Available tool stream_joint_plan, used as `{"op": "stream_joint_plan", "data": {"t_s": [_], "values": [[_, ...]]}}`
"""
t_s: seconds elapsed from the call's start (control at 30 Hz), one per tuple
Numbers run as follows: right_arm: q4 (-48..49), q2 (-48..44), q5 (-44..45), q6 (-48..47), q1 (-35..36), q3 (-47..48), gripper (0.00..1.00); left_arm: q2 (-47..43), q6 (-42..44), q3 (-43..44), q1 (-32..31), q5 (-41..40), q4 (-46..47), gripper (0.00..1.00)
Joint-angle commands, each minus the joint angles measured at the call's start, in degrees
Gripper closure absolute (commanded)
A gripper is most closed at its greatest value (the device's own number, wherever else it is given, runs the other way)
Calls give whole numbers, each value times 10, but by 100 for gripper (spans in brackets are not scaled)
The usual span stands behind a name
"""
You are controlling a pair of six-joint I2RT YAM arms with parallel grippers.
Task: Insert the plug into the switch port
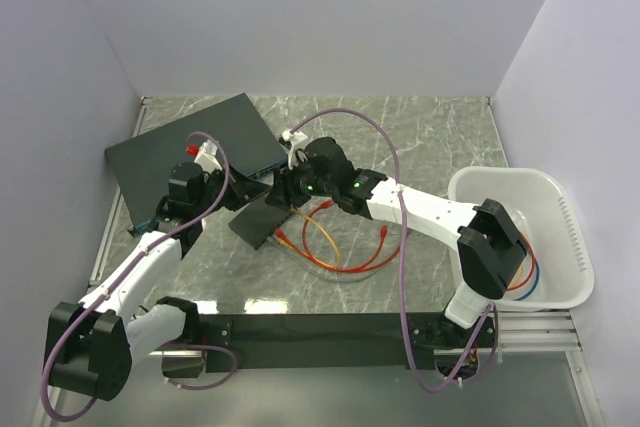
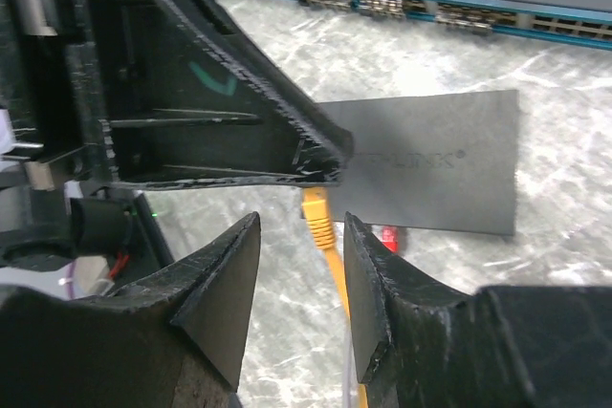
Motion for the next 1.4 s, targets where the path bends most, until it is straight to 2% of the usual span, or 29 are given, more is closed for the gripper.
{"op": "stream_joint_plan", "data": {"t_s": [0.0, 0.43, 0.53, 0.73, 0.77, 0.87, 1.1, 1.2, 1.37], "values": [[-6, 2, 24, -22, 4, 28, 53, -12, 9, 24, -4, 2, 9, 99], [-2, 21, 16, -19, 4, 34, 61, -12, -1, 17, -6, 15, 30, 100], [-1, 22, 17, -19, 4, 36, 68, -12, 0, 18, -9, 14, 30, 100], [14, 9, 10, -11, 4, 24, 89, -7, 0, 16, -9, 13, 31, 99], [28, 2, 6, -9, 3, 16, 96, -7, 1, 15, -9, 13, 31, 100], [46, -8, -9, -6, 3, 1, 100, -9, 3, 14, -9, 19, 38, 99], [108, -28, -86, 19, -15, -49, 100, -49, 1, -19, -9, 29, 106, 54], [160, -38, -154, 44, -36, -78, 100, -63, -5, -43, -9, 42, 156, 50], [221, -41, -223, 83, -54, -101, 100, -85, -28, -80, -9, 56, 241, 51]]}}
